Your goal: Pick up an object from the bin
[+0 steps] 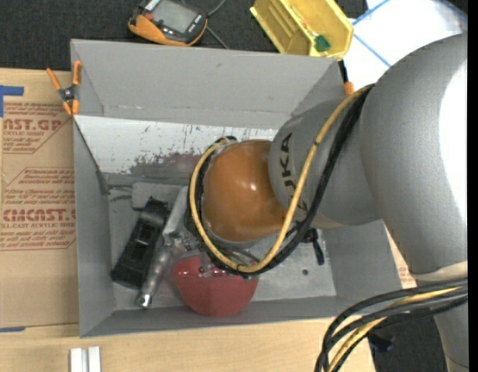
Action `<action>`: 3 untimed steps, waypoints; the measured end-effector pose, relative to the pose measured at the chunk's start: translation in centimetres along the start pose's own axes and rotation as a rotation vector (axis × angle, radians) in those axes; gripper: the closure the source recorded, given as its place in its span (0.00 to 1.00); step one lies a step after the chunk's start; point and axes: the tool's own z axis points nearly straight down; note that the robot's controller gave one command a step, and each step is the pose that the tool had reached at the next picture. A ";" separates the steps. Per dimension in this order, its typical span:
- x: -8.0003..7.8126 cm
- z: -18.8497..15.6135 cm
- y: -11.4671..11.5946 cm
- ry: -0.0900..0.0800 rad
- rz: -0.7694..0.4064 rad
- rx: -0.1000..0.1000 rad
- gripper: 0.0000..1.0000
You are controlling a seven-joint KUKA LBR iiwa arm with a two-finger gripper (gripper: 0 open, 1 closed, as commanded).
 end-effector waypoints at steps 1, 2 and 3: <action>1.3 2.7 -4.1 -0.032 -0.188 0.008 0.00; 0.2 2.7 -1.3 -0.038 -0.339 0.008 1.00; 0.2 2.7 -1.3 -0.038 -0.339 0.008 1.00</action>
Offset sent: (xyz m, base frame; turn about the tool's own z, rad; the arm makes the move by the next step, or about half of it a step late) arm -0.0044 -0.0140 -0.0312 -0.3421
